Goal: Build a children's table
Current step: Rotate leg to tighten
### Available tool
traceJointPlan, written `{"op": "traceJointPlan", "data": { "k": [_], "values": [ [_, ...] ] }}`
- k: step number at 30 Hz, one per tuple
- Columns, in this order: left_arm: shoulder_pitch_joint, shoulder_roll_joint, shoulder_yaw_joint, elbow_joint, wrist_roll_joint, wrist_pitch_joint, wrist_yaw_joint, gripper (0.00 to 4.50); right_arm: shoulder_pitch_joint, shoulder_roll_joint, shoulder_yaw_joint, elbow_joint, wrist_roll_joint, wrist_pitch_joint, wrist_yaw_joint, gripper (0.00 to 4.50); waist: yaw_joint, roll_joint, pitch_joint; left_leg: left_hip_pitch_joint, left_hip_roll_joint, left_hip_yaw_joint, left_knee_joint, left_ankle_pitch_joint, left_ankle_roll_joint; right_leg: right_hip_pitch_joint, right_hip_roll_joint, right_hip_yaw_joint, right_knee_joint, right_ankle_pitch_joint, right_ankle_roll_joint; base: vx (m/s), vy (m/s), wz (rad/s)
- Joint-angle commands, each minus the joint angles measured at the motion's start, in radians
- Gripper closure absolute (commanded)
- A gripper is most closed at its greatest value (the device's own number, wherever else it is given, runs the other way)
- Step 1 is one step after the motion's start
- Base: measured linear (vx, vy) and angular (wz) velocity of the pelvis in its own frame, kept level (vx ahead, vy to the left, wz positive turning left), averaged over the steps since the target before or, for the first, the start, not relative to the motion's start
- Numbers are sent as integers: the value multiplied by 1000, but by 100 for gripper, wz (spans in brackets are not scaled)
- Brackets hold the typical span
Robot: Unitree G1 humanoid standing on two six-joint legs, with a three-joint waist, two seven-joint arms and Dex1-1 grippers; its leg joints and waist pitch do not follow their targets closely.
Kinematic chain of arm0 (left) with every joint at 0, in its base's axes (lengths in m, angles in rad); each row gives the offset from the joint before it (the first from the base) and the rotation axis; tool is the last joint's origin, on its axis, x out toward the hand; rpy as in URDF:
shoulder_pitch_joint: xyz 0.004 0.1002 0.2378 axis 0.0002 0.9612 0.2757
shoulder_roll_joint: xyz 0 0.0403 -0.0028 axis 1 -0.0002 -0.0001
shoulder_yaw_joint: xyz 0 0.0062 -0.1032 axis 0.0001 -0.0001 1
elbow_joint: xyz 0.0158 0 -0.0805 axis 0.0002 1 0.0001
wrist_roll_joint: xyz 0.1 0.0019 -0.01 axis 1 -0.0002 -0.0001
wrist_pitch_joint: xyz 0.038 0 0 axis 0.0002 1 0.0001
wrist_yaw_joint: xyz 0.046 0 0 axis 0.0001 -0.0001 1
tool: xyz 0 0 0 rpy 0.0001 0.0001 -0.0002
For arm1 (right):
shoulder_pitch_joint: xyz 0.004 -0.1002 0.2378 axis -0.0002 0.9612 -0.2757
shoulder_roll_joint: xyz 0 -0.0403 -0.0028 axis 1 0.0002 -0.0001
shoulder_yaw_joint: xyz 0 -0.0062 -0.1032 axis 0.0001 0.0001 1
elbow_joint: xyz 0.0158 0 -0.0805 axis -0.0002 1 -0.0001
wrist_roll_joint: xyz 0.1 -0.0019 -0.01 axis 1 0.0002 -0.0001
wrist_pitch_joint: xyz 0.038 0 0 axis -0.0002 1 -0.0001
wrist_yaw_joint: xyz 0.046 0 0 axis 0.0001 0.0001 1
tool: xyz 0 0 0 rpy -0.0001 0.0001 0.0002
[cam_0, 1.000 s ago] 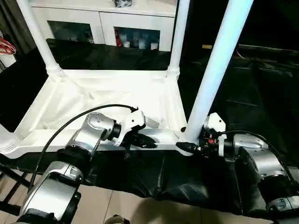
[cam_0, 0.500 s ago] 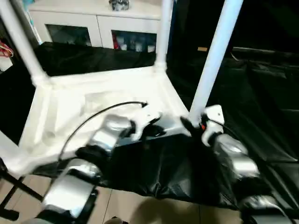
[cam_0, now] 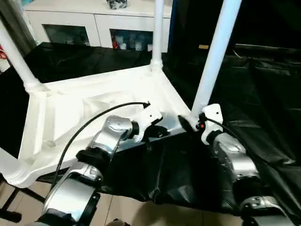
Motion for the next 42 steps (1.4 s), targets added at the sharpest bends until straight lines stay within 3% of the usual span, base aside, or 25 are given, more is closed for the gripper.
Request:
{"op": "traceJointPlan", "data": {
  "k": [1,2,3,4,5,6,8,11,13,14,17,22,23,25,26,29,31,32,35,38,40,42],
  "values": [
    [3,-24,-26,-45,-42,-32,-58,450,14,11,64,-16,14,14,94,34,1,-5,-64,10,61,-26,-59,-185,84,51,-68,47,-67,-52,-261,0,0,0],
    [9,-7,-28,-56,-45,-33,-89,450,21,-22,74,-29,25,10,169,34,1,-3,-64,11,62,-25,-59,-181,87,47,-69,47,-67,-52,-264,0,0,0],
    [14,15,-30,-66,-46,-33,-121,450,30,-63,90,-44,37,11,260,34,2,-7,-65,10,61,-26,-58,-183,88,54,-67,44,-67,-57,-264,0,0,0],
    [16,31,-30,-69,-47,-36,-144,450,36,-92,102,-53,39,10,333,34,4,-14,-64,7,63,-24,-57,-181,102,51,-67,45,-66,-55,-267,0,0,0],
    [17,43,-29,-71,-49,-34,-163,450,40,-115,112,-59,41,11,386,34,8,-9,-64,7,64,-25,-56,-181,107,51,-68,43,-65,-66,-267,0,0,0],
    [19,64,-28,-77,-49,-29,-192,450,47,-148,128,-70,46,22,466,34,7,-18,-62,7,64,-24,-57,-190,105,50,-68,43,-69,-90,-266,0,0,0],
    [23,85,-29,-89,-55,-22,-230,450,47,-175,143,-74,51,32,528,34,9,-14,-60,8,66,-25,-58,-205,99,47,-71,44,-71,-137,-263,0,0,0],
    [29,112,-33,-101,-62,-10,-273,450,41,-195,152,-75,63,51,583,34,10,-18,-59,10,69,-27,-62,-221,83,44,-71,46,-72,-172,-261,0,0,0],
    [32,125,-37,-105,-61,-9,-286,450,39,-199,155,-76,70,60,603,60,11,-14,-58,11,70,-28,-62,-225,75,42,-72,46,-71,-180,-263,0,0,0],
    [35,133,-37,-111,-63,-6,-294,450,38,-203,163,-82,76,67,620,67,10,-19,-59,11,70,-28,-63,-219,72,42,-71,46,-70,-172,-263,0,0,0],
    [35,148,-37,-111,-67,-4,-313,450,34,-203,178,-80,66,69,638,98,12,-15,-60,10,68,-27,-61,-201,73,43,-71,46,-66,-140,-271,0,0,0],
    [37,156,-40,-110,-63,-6,-322,450,37,-200,185,-82,59,66,648,146,12,-18,-60,11,67,-26,-59,-192,73,43,-72,46,-66,-133,-271,0,0,0],
    [37,156,-40,-111,-64,-4,-322,450,39,-199,185,-85,61,68,649,146,12,-13,-60,11,67,-26,-60,-199,70,43,-71,46,-68,-138,-271,0,0,0],
    [40,148,-39,-114,-67,1,-314,450,53,-193,187,-96,64,72,640,164,12,-14,-61,11,67,-27,-59,-200,67,44,-72,46,-66,-133,-273,0,0,0],
    [41,145,-39,-115,-68,1,-310,450,58,-189,185,-101,67,76,633,164,11,-8,-61,11,67,-27,-60,-201,66,44,-70,46,-67,-119,-275,0,0,0],
    [39,118,-32,-105,-66,1,-253,450,76,-155,163,-108,76,87,559,176,11,-12,-60,11,67,-27,-61,-210,64,44,-71,46,-66,-121,-276,0,0,0],
    [31,97,-24,-91,-59,2,-203,450,79,-129,147,-98,70,81,493,177,10,-12,-56,14,67,-29,-65,-249,48,41,-72,46,-73,-190,-263,0,0,0],
    [19,69,-14,-72,-51,1,-139,450,77,-93,126,-81,60,77,402,177,5,-22,-53,15,67,-29,-68,-277,35,38,-73,48,-80,-248,-248,0,0,0],
    [-7,14,-1,-36,-36,8,-26,450,63,-17,87,-38,39,70,214,178,-4,-17,-45,28,65,-39,-73,-364,-17,26,-79,49,-99,-438,-194,0,0,0],
    [-30,-36,-11,-4,-2,9,86,450,35,63,53,15,11,73,2,178,-10,-15,-48,28,65,-43,-79,-382,-35,24,-76,51,-100,-422,-174,0,0,0],
    [-41,-74,-18,11,6,26,133,450,-2,123,22,61,5,81,-153,178,-14,-3,-49,29,64,-44,-82,-392,-50,22,-75,51,-97,-388,-180,0,0,0],
    [-46,-96,-23,15,10,35,164,450,-25,161,9,83,-2,75,-232,178,-18,-7,-51,25,60,-40,-80,-380,-44,26,-72,53,-95,-326,-188,0,0,0]
  ]
}}
